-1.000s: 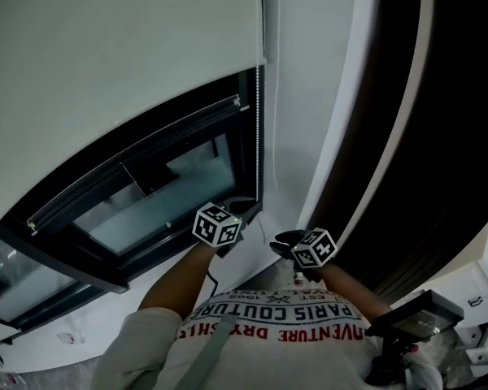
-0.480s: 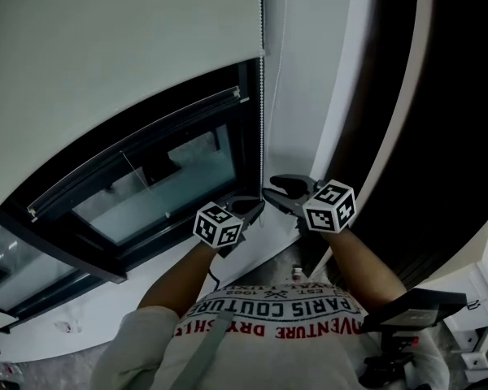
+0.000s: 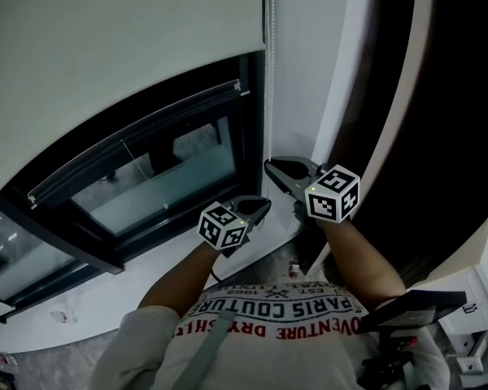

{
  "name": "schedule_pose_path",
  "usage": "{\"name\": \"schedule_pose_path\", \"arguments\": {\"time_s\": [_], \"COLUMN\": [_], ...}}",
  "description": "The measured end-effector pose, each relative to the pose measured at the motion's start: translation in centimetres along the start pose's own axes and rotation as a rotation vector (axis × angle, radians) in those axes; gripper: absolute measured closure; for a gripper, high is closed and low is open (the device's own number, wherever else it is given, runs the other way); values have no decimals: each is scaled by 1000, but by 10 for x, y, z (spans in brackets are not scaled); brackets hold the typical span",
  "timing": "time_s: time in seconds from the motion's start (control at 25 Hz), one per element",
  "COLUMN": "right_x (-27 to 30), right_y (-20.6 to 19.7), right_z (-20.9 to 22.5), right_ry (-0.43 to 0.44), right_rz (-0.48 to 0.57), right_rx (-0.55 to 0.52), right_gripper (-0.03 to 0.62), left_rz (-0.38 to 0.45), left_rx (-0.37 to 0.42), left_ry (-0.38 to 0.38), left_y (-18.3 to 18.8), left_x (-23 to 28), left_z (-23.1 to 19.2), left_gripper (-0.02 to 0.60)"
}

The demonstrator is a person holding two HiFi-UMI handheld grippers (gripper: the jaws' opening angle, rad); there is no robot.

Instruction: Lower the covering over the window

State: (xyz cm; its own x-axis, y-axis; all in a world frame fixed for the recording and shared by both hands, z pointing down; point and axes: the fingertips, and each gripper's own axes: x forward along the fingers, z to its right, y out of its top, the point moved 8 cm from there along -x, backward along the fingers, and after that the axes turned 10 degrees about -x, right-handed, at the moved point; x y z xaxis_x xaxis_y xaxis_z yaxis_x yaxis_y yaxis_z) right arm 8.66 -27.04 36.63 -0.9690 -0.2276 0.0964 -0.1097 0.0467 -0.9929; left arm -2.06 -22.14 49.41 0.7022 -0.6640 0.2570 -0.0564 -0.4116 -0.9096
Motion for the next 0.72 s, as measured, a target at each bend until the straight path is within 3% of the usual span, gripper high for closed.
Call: {"name": "schedule_pose_path", "arguments": {"time_s": [0.4,0.56,0.72], "right_x": [1,11,17], "right_y": [-7,-14,-22], "right_z": [1,-2,-2], "right_ry": [-67,-82,-112], "right_rz": [42,10,39], "right_rx": [-5,15,58], "right_gripper": [588,588,588], "left_rz": [-9,-63,-46], "left_rx": [20,45,16], "left_ry": [-2,1,-6], "left_y": [0,-6,-11], "left_x": [-3,-8,-13], "left_z": [-8,-15,-24], "left_gripper": [577,577,577]}}
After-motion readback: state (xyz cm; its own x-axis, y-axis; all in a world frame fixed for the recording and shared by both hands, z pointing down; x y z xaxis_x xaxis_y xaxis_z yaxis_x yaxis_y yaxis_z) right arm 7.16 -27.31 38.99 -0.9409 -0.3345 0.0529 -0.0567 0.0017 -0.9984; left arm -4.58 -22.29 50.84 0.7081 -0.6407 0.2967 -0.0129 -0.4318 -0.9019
